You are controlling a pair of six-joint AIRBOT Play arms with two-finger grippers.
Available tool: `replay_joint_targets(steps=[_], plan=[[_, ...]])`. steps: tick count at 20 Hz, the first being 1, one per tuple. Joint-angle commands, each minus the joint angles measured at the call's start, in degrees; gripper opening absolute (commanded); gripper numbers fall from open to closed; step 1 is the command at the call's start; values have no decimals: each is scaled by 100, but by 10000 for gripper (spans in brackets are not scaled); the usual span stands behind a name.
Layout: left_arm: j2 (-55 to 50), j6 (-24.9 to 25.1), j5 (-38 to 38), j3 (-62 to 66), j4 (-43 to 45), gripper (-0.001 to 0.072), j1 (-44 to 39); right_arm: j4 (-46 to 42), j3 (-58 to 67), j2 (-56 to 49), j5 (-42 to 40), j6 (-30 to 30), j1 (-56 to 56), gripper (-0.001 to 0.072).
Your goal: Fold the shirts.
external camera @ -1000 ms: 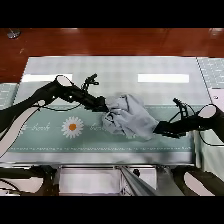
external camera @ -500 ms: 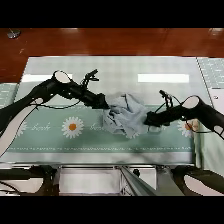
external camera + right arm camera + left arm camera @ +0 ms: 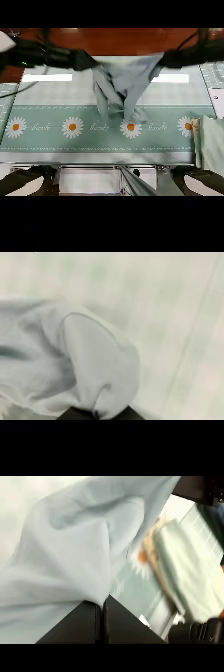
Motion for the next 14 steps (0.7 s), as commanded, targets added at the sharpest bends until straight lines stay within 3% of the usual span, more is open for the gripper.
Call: replay_joint_targets(steps=[1, 4, 8, 11, 14], plan=[[835, -332, 33, 1119, 0, 20, 181, -195, 2299, 293, 627, 160, 11, 24], [1567, -343, 11, 1720, 398, 20, 181, -339, 2706, 1097, 774, -9, 9, 24], [2551, -1038, -535, 1757, 1558, 20, 179, -769, 2706, 2039, 1368, -11, 9, 24], [2975, -1290, -1480, 1674, 1585, 20, 170, -752, 2496, 2566, 1567, 22, 9, 24], [3228, -1458, -1729, 1034, 1556, 20, 168, -688, 1825, 2787, 1821, 98, 9, 24]])
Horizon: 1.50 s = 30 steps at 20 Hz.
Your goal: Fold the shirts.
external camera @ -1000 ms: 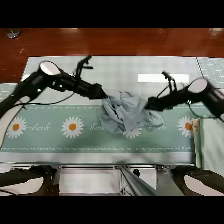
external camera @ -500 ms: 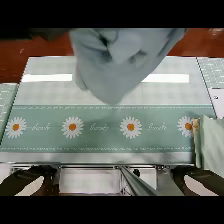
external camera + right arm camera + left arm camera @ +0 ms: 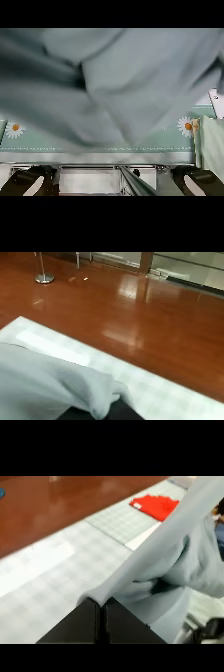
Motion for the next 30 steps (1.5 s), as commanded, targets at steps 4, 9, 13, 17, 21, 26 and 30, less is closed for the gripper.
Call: replay_joint_targets(steps=[4, 9, 13, 17, 21, 26, 30], plan=[[369, -232, -363, -2173, -262, 20, -4, 236, -1921, 302, 295, 63, -2, 24], [149, -48, 1445, -5119, -278, 20, -350, 223, -4395, 13, -1117, 59, -4, 24], [-979, -39, 3591, -5814, -389, 21, -817, 35, -4621, -1512, -2358, 63, -9, 24], [-2750, 289, 4063, -4793, -605, 22, -817, 107, -3648, -3434, -2800, 374, -7, 25], [-4052, 289, 3703, -3628, -601, 164, -726, 542, -2500, -4725, -2490, 479, -28, 128], [-4457, 245, 994, -2524, 437, 702, 444, 315, -1840, -4780, -942, -103, -997, 625], [-4360, 160, -328, -3171, 894, 701, 1563, -4, -3215, -4083, -31, -37, -2256, 617]])
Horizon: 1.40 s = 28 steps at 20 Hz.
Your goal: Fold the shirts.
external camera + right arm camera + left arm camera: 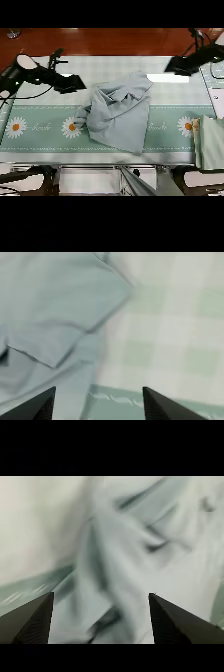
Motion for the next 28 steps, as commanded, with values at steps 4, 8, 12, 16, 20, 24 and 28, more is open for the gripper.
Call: replay_joint_targets(steps=[4, 8, 12, 16, 20, 24, 28], plan=[[-44, 396, -1086, -1873, 173, 700, 846, 503, -3641, 1659, 0, -595, -953, 617], [-50, 896, 42, -2588, -1086, 700, 774, 848, -5425, 2538, -409, -734, -621, 617], [-59, 1370, 516, -2614, -1624, 29, 450, 883, -6074, 2610, -468, -614, 44, 617], [-59, 1657, 472, -2614, -1790, 21, 247, 883, -6229, 2522, -800, -103, 866, 618], [-59, 1657, 474, -2614, -1790, 21, 227, 1237, -6229, 2081, -990, 35, 1486, 618], [-59, 1657, 476, -2614, -1790, 22, 227, 2197, -6229, 1779, -1648, -33, 2087, 618], [-59, 1633, 474, -2614, -1792, 21, 227, 3093, -6076, 1547, -2404, -116, 2610, 618]])
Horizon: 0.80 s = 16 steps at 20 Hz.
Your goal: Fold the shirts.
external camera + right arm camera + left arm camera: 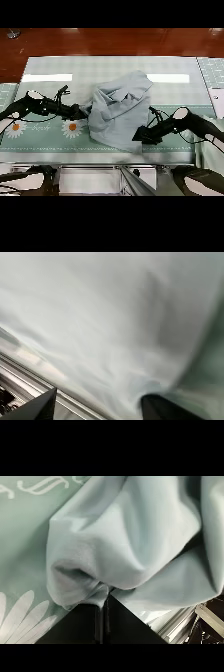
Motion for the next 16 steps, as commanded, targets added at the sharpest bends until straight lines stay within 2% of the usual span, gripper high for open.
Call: replay_joint_targets(steps=[1, 2, 3, 4, 5, 6, 8, 11, 16], plan=[[-2, -13, 2, 0, -22, 21, -4, 855, 146, -197, -957, -52, 514, 618], [-2, -13, 2, 0, -26, 21, -4, 1032, 210, -212, -1172, -52, 634, 617], [-2, -13, 2, 0, -26, 21, -4, 1145, 297, -225, -1344, -52, 761, 555], [-2, -11, 4, 0, -26, 21, -2, 1172, 385, -225, -1464, -52, 870, 371], [-2, -13, 4, 0, -26, 21, -2, 1163, 474, -225, -1491, -155, 929, 113], [0, -13, 2, 0, -28, 21, -2, 1161, 592, -225, -1447, -380, 929, 25], [44, -13, -122, 70, -31, 21, 35, 1023, 938, -223, -1213, -549, 804, 24], [448, -15, -557, 636, -42, 21, 313, 391, 2103, -190, -605, -608, 304, 24], [1847, -162, -557, 2612, -566, 21, 1058, -643, 5678, 9, 199, -186, -726, 24]])
